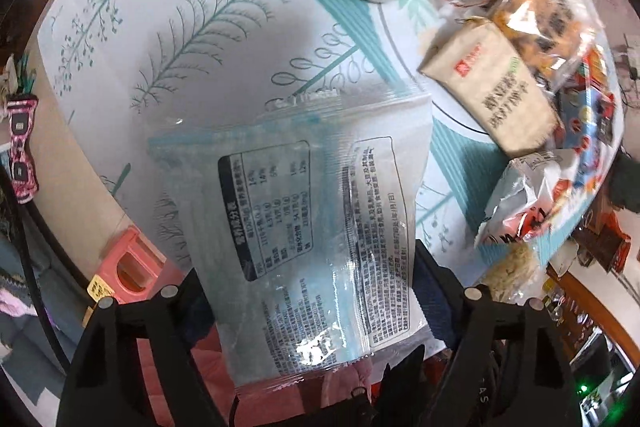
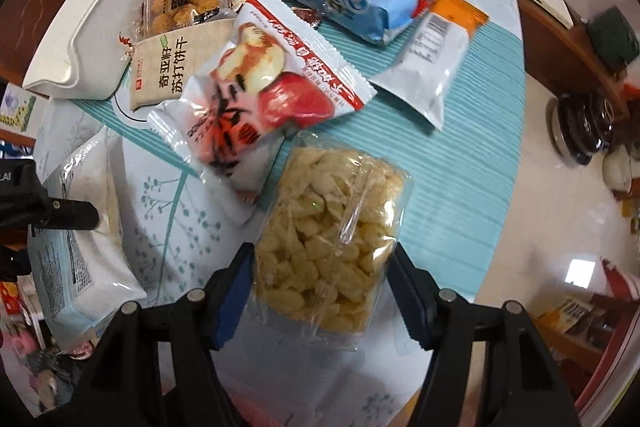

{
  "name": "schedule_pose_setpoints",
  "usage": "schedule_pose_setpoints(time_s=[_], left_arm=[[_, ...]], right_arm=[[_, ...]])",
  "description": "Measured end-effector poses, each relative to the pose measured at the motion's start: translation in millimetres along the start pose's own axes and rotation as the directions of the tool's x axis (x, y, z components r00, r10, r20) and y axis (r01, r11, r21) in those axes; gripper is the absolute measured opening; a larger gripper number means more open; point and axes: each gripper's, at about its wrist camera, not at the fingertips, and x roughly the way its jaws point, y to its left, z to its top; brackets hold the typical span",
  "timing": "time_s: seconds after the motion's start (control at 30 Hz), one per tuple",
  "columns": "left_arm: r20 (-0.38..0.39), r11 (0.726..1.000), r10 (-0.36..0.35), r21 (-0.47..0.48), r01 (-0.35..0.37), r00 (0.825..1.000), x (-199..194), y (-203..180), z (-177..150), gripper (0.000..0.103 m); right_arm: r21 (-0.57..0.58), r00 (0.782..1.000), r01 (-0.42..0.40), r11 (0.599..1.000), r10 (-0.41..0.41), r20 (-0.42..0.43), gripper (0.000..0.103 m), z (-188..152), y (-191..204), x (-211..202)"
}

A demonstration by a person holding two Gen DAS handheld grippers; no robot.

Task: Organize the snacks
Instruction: 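Grasp the wafer bag with the left gripper while the right grasps the corn-snack tub, then carry the wafer bag and corn-snack tub into the white tray with both grippers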

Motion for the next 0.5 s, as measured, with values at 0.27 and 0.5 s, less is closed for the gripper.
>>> schedule_pose_setpoints(time_s=[0.27,0.5], left_arm=[[0.051,0.997,0.004,0.077,-0.008,0.999,-39,1,-18,0.082],[0.172,0.991,0.000,0.133,-0.024,0.985,-82,7,-32,0.082]], right_arm=[[0.053,0.998,-0.023,0.998,0.020,0.055,0.065,-11,0,-30],[0.070,0.992,-0.051,0.996,0.042,0.123,0.065,-15,4,-60]])
